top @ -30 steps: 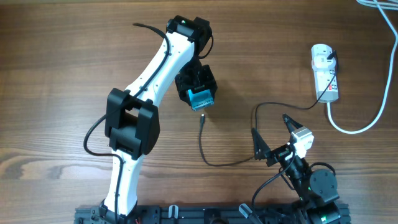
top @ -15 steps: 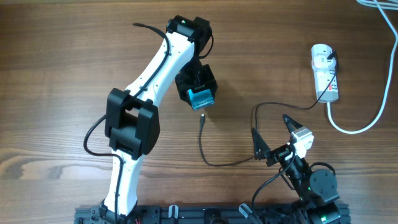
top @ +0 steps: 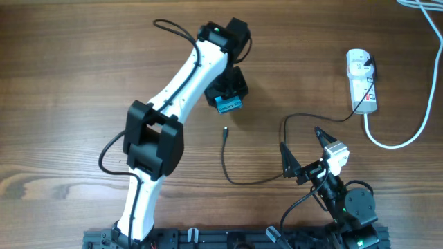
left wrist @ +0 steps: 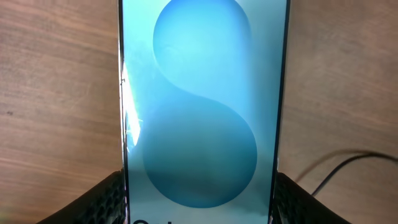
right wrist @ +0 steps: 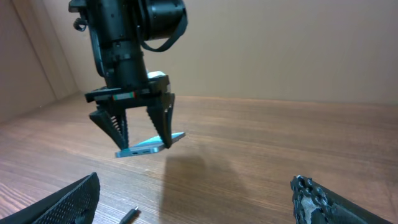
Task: Plug charger to phone and switch on socket
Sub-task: 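Move the right gripper toward the black USB-C cable end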
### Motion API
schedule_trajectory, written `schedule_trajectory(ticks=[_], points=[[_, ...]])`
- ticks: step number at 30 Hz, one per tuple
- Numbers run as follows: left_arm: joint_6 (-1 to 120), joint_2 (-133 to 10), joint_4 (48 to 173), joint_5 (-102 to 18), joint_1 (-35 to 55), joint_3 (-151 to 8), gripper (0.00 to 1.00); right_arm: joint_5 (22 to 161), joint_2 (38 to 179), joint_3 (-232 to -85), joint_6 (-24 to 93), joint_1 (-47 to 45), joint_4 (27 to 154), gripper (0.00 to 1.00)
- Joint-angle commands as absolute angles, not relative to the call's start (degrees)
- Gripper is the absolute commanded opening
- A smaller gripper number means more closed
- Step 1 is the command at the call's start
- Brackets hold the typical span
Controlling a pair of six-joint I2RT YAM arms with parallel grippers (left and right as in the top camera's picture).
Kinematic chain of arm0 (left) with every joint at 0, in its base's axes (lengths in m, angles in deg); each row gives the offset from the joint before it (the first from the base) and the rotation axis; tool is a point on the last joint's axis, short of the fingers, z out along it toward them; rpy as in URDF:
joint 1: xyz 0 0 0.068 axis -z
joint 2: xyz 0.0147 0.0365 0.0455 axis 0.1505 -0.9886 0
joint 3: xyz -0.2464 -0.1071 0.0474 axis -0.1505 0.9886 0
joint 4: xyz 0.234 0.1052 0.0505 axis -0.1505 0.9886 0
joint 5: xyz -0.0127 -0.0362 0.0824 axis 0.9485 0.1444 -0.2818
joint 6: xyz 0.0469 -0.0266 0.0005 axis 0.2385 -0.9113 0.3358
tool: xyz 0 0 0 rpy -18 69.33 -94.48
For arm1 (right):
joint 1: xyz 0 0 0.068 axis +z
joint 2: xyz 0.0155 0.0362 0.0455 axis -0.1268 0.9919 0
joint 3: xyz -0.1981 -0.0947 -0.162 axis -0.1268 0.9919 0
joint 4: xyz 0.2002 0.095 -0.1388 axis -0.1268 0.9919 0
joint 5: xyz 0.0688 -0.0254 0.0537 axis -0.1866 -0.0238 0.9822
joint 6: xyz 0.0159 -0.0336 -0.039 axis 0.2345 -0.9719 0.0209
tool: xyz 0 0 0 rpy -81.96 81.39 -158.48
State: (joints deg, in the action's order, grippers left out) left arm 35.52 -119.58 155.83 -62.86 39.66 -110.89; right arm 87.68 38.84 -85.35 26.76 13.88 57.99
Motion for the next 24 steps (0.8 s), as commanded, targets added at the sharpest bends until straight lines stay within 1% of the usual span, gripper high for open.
schedule_trajectory(ticks=[1, 8, 11, 15, 18, 24], points=[[31.4, -119.8, 153.4, -69.9, 41.6, -111.7, 0.04, 88.8, 38.1, -85.3, 32.4, 13.7, 57.8, 1.0], [30.8, -119.8, 144.3, -72.4, 43.8, -104.8, 0.04, 89.1, 39.2, -85.3, 69.3, 13.7, 57.8, 1.0], [30.8, -119.8, 139.4, -72.7, 44.0, -99.8, 0.04, 89.3, 40.8, -85.3, 77.8, 13.7, 57.8, 1.0], [31.0, -119.8, 135.3, -75.5, 44.0, -95.2, 0.04, 91.2, 43.5, -85.3, 78.4, 13.7, 57.6, 1.0], [33.6, -119.8, 132.4, -76.1, 44.0, -92.8, 0.04, 91.6, 46.1, -85.3, 78.4, 13.7, 57.6, 1.0], [34.0, -119.8, 128.8, -77.7, 44.0, -89.7, 0.04, 93.8, 52.6, -85.3, 78.4, 13.7, 57.2, 1.0]])
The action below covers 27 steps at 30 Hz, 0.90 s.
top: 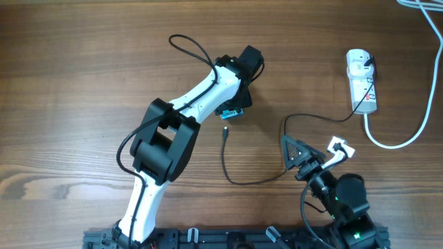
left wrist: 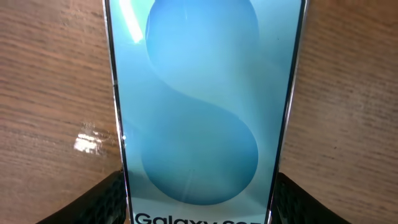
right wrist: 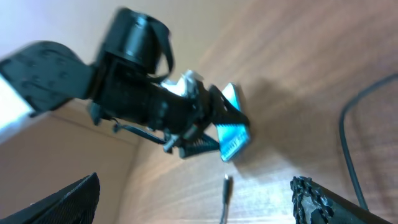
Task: Plug charger to phone and switch on socket
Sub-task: 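Move the right gripper toward the black USB-C cable end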
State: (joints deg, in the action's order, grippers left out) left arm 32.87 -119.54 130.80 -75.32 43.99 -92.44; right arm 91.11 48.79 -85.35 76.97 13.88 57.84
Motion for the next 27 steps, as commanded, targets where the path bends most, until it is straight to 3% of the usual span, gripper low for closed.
schedule_trajectory(ticks=[1, 6, 8, 11, 15, 27], points=[[34.0, -119.8, 128.2, -78.2, 44.0, -89.1, 0.04, 94.3, 53.8, -85.3, 78.4, 13.7, 57.2, 1.0], [34.0, -119.8, 125.9, -78.7, 43.9, -86.4, 0.24, 96.8, 58.9, -85.3, 77.7, 13.7, 56.9, 1.0], [34.0, -119.8, 125.6, -78.7, 43.9, -85.9, 0.49, 98.8, 60.7, -85.3, 77.6, 13.7, 56.5, 1.0], [34.0, -119.8, 125.7, -78.6, 43.9, -85.9, 0.75, 101.4, 61.0, -85.3, 76.1, 13.7, 55.5, 1.0], [33.8, -119.8, 125.8, -77.6, 43.9, -85.9, 1.0, 104.7, 61.0, -85.3, 75.9, 13.7, 52.8, 1.0], [28.5, -119.7, 125.4, -75.1, 43.5, -86.0, 1.0, 107.7, 61.2, -85.3, 89.2, 13.7, 55.3, 1.0]])
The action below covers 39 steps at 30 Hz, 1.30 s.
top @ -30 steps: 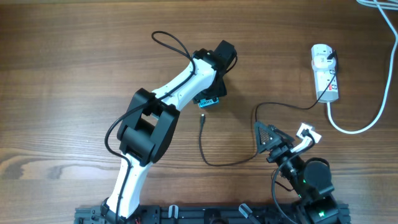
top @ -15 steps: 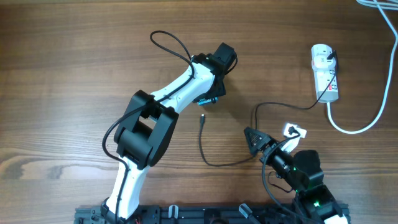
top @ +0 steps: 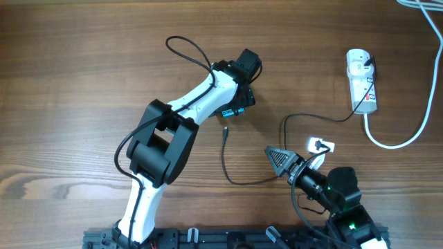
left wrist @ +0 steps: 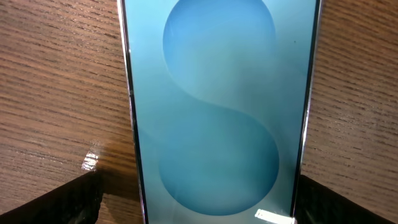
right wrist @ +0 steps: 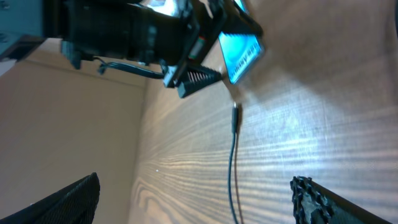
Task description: Plug charger to phone and switch on socket
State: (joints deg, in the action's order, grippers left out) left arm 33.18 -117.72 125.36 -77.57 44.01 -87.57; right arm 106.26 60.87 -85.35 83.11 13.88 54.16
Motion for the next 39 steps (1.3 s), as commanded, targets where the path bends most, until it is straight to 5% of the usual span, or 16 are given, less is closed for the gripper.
schedule_trajectory(ticks=[1, 11, 39], points=[[27.9, -119.7, 125.2, -75.0, 43.3, -86.0, 1.0, 108.0, 61.2, -85.3, 89.1, 13.7, 55.6, 1.0], [27.8, -119.7, 120.1, -66.7, 40.3, -86.0, 1.0, 112.7, 61.3, -85.3, 79.7, 13.7, 55.4, 1.0], [25.0, -119.8, 124.3, -72.4, 39.9, -86.0, 0.99, 115.2, 61.3, -85.3, 74.6, 13.7, 46.2, 1.0]])
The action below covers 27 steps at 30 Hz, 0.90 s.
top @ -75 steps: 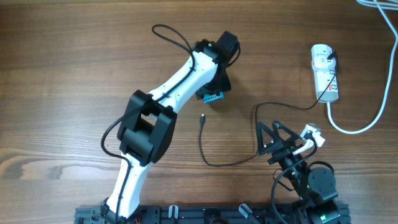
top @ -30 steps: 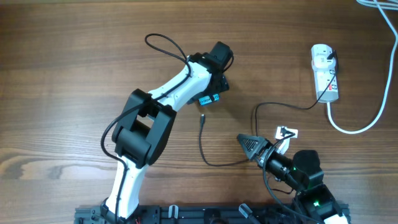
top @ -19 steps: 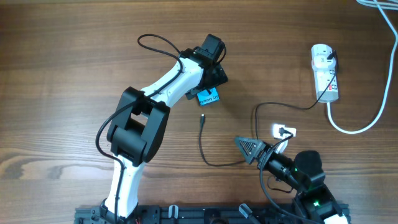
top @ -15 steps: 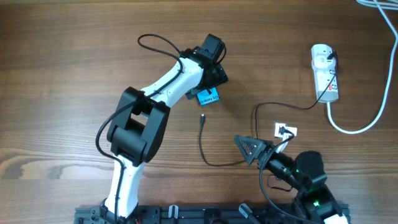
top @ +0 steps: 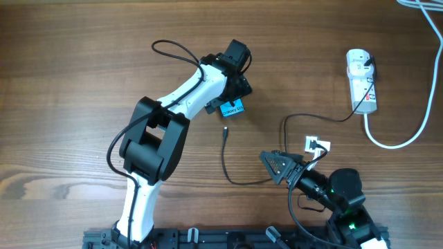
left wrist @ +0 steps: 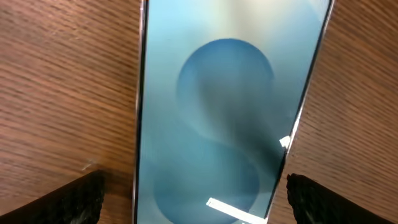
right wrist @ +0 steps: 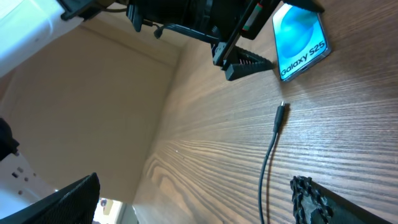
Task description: Plug charger to phone and switch on socket
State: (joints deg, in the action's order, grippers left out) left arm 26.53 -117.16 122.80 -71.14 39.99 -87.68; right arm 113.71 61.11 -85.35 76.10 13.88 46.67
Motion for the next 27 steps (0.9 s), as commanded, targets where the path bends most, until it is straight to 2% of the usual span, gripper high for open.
schedule_trajectory(ticks=[1, 21, 27], points=[[25.7, -119.8, 124.3, -72.4, 39.9, -86.0, 0.99, 115.2, 61.3, -85.3, 74.6, 13.7, 46.2, 1.0], [35.1, -120.0, 130.8, -75.8, 40.5, -93.8, 0.99, 115.7, 61.3, -85.3, 72.8, 13.7, 46.4, 1.0], [30.7, -120.0, 129.4, -76.3, 41.6, -93.8, 1.0, 116.1, 61.3, -85.3, 72.8, 13.7, 46.5, 1.0]])
